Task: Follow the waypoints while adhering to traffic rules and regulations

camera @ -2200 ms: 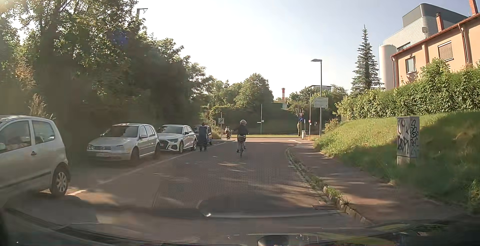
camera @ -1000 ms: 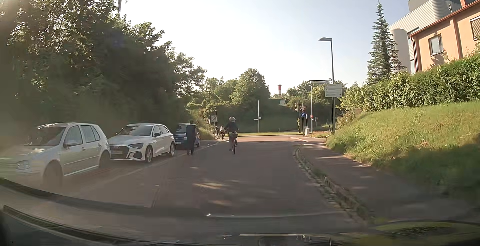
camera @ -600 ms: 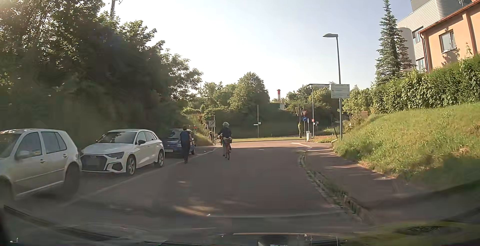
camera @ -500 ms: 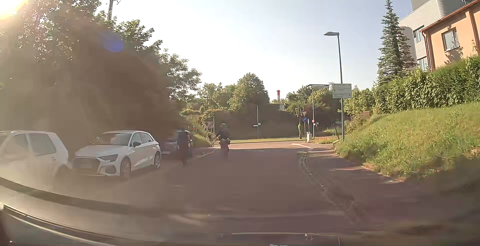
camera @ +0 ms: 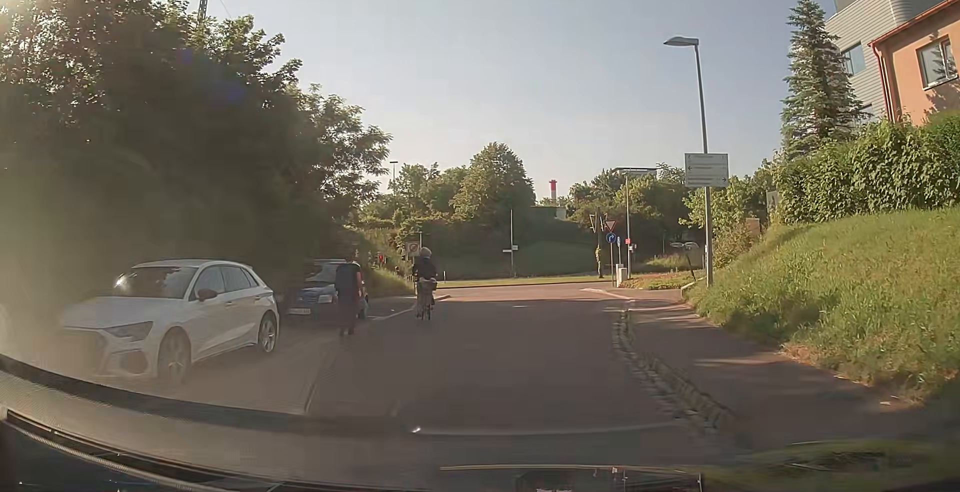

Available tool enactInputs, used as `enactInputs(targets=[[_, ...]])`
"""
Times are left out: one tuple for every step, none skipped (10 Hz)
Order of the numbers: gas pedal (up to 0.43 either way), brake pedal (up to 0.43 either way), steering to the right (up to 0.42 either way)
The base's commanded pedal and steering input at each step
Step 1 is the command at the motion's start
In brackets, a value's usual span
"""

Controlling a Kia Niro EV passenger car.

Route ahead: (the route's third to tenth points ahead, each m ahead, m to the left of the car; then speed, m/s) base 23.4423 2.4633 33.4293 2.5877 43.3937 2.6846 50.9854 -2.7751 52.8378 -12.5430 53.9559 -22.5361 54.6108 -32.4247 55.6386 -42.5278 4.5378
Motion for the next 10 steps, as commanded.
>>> enactInputs(targets=[[0.098, 0.000, 0.023], [0.098, 0.000, 0.023], [0.098, 0.000, 0.029], [0.098, 0.000, 0.037], [0.098, 0.000, 0.044], [0.098, 0.000, 0.046], [0.098, 0.000, 0.046], [0.087, 0.000, 0.046], [0.087, 0.000, 0.046], [0.087, 0.000, 0.046]])
